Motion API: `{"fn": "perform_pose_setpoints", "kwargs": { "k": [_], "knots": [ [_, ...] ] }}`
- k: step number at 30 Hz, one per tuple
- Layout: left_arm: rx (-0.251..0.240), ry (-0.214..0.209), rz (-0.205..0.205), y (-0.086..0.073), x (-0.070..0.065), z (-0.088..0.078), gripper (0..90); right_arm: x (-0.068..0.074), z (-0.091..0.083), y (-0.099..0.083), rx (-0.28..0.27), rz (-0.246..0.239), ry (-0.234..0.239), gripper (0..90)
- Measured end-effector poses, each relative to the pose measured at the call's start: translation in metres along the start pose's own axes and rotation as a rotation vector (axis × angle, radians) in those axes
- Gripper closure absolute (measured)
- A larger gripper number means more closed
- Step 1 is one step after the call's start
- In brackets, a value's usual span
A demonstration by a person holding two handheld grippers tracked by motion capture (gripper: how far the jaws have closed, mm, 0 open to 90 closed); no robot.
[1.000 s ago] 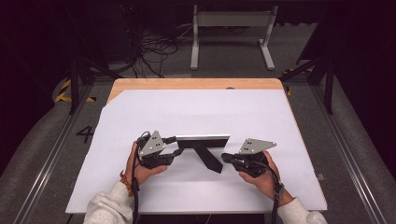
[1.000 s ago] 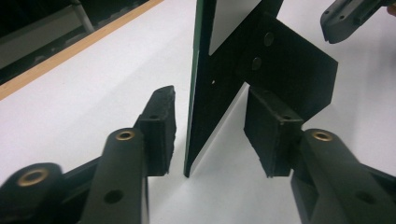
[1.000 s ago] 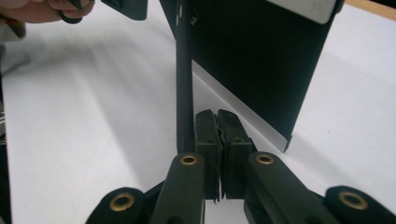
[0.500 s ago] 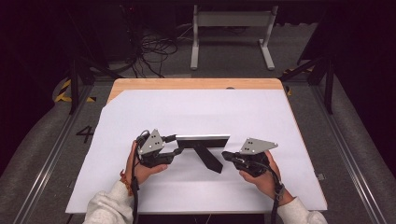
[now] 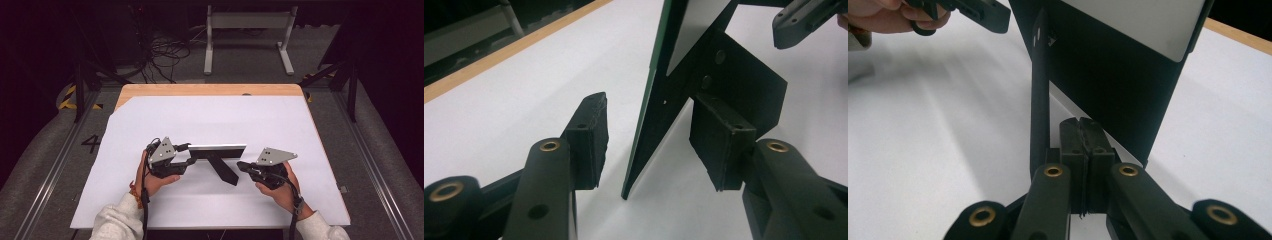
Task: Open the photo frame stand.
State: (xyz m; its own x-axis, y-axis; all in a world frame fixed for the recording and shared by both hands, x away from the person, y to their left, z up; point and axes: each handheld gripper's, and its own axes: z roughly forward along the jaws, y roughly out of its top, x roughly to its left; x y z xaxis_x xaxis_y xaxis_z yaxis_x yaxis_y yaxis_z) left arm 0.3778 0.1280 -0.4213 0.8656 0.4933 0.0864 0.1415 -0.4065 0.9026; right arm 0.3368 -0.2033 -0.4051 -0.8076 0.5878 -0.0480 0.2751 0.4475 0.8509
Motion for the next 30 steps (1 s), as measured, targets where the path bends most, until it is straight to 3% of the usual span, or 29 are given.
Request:
{"fn": "perform_pose_setpoints", "kwargs": {
  "k": [8, 15, 20, 30],
  "knots": [
    [0.001, -0.007, 0.003, 0.0, -0.001, 0.001, 54.3, 0.001, 0.0, 0.007, -0.041, -0.013, -0.035, 90.0],
    [0.004, -0.011, 0.023, 0.001, -0.004, 0.001, 63.5, -0.002, 0.003, 0.01, -0.051, -0.005, -0.071, 90.0],
    [0.002, -0.008, 0.012, 0.0, -0.002, 0.0, 68.3, -0.004, 0.006, 0.011, -0.048, 0.001, -0.085, 90.0],
    [0.003, -0.01, 0.006, 0.0, -0.002, 0.0, 69.3, -0.01, 0.01, 0.011, -0.05, 0.016, -0.095, 90.0]
  ]
}}
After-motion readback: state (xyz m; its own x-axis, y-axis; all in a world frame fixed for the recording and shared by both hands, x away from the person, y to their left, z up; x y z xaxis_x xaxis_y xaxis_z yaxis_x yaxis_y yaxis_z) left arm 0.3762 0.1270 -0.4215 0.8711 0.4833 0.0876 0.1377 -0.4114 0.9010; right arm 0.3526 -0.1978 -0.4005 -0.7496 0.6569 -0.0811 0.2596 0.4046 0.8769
